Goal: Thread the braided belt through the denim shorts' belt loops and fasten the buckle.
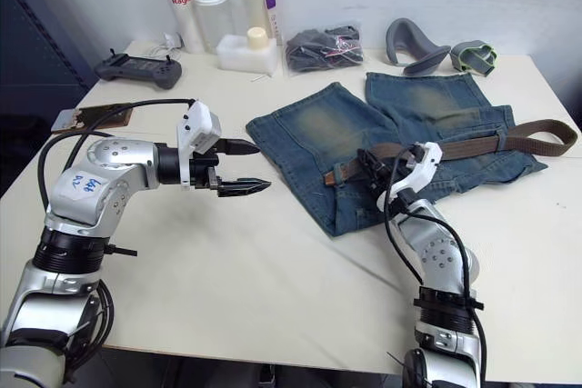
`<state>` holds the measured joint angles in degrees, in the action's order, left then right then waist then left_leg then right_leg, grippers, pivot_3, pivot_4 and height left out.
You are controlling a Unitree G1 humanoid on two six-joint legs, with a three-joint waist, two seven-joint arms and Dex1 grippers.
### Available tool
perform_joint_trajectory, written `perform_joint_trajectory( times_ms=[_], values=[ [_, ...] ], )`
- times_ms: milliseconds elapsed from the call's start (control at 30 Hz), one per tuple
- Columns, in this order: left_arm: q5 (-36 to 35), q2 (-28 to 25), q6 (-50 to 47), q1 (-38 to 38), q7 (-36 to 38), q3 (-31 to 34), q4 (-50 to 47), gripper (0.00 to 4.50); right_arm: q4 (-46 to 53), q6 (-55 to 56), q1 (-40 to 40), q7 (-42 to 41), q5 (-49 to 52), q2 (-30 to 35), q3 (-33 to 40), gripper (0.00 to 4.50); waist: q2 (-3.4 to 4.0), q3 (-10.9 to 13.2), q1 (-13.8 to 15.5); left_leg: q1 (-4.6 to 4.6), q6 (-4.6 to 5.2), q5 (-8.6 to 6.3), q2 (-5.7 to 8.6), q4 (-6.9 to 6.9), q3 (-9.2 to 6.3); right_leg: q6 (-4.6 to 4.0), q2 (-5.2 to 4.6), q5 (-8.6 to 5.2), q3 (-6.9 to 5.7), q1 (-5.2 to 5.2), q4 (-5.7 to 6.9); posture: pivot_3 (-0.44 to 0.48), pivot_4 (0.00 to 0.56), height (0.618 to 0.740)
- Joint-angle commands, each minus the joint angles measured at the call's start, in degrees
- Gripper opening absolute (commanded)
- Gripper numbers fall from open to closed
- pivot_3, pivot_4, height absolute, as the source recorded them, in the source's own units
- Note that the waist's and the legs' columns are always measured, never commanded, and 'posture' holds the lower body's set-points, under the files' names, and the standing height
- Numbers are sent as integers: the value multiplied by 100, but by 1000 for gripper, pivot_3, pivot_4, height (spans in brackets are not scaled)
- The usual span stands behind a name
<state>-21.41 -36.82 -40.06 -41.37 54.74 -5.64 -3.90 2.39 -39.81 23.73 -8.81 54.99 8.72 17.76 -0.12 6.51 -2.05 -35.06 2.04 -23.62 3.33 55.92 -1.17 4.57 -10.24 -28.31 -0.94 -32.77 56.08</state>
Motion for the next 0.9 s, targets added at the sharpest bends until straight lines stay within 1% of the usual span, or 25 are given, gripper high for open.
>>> perform_joint_trajectory(
  times_ms=[33, 133, 200, 233, 300, 333, 433, 467, 533, 600, 667, 800, 900],
  values=[
    [11, 5, 106, -96, -27, 58, -128, 4500, -3, -224, -196, 89, -134, -257, -358, 26, -10, -6, -18, 2, 0, 0, 0, -1, -3, 0, 2, 0, 0, 0, 1, 0, 150, 631],
    [62, 65, 172, -100, -58, -4, -83, 4500, 125, -202, -203, 189, -170, -424, -376, 26, -10, -6, -53, 3, -3, 1, -1, -3, -20, 0, 11, 0, 0, -1, 2, 0, 150, 631],
    [125, 132, 236, -122, -85, -57, 3, 4500, 220, -312, -221, 192, -8, -505, -335, 881, -10, -7, -81, 3, -7, 2, -1, -5, -31, 0, 18, 0, 0, -1, 1, 0, 150, 631],
    [167, 175, 291, -133, -84, -105, 42, 4500, 320, -402, -244, 183, 78, -502, -332, 1182, -10, -6, -90, 3, -8, 2, 0, -5, -38, 0, 25, 0, 2, -1, 1, 0, 150, 631],
    [199, 298, 366, -155, -70, -186, 82, 4500, 558, -573, -290, 216, 215, -401, -279, 2096, -9, -6, -96, 2, -11, 2, 0, -5, -50, 1, 38, 0, 14, -2, 3, 0, 150, 631],
    [205, 345, 389, -164, -68, -205, 99, 4500, 635, -625, -303, 235, 249, -352, -247, 2625, -9, -6, -96, 1, -13, 2, 0, -5, -53, 1, 49, 0, 29, -4, 6, 0, 150, 631],
    [342, 569, 622, -182, -158, -321, 261, 4500, 966, -939, -443, 237, 497, 61, -7, 4184, -7, -4, -83, -5, -17, 3, 0, -6, -56, 1, 58, 1, 41, -12, 6, 0, 150, 631],
    [441, 670, 749, -187, -222, -389, 349, 4500, 1129, -1109, -559, 145, 504, 366, 19, 4471, -7, -4, -66, -7, -19, 5, 0, -5, -60, 1, 58, 1, 41, -12, 5, 0, 150, 631],
    [700, 818, 1063, -191, -348, -544, 524, 4500, 1403, -1343, -791, -61, 479, 936, 21, 4471, -1, -3, 44, -9, -19, 4, 6, -4, -63, 1, 57, 1, 44, -5, -2, 0, 150, 631],
    [1137, 977, 1741, -189, -592, -722, 891, 4500, 1676, -1548, -1000, -235, 703, 1486, 246, 4471, -1, -3, 94, -14, -18, 4, 10, -3, -63, 1, 55, 1, 45, 0, -15, 0, 150, 631],
    [1412, 1138, 2225, -169, -777, -818, 1122, 4500, 1849, -1653, -1127, -345, 895, 1842, 416, 4471, -3, -2, 132, -16, -12, 1, 15, -1, -65, 1, 50, 0, 45, 7, -25, 0, 150, 631],
    [1677, 1657, 2800, 55, -1151, -964, 1182, 4500, 2103, -1738, -1209, -415, 1222, 2299, 697, 4471, -3, 0, 189, -26, -13, 1, 14, 0, -63, 1, 46, 0, 42, 6, -44, 0, 150, 631],
    [2184, 1926, 3387, 194, -1668, -1116, 1241, 4500, 2225, -1692, -1124, -244, 1415, 2455, 859, 4471, -6, 1, 195, -26, -13, 1, 13, 0, -63, 2, 45, 0, 41, 8, -48, 0, 150, 631]
  ],
)
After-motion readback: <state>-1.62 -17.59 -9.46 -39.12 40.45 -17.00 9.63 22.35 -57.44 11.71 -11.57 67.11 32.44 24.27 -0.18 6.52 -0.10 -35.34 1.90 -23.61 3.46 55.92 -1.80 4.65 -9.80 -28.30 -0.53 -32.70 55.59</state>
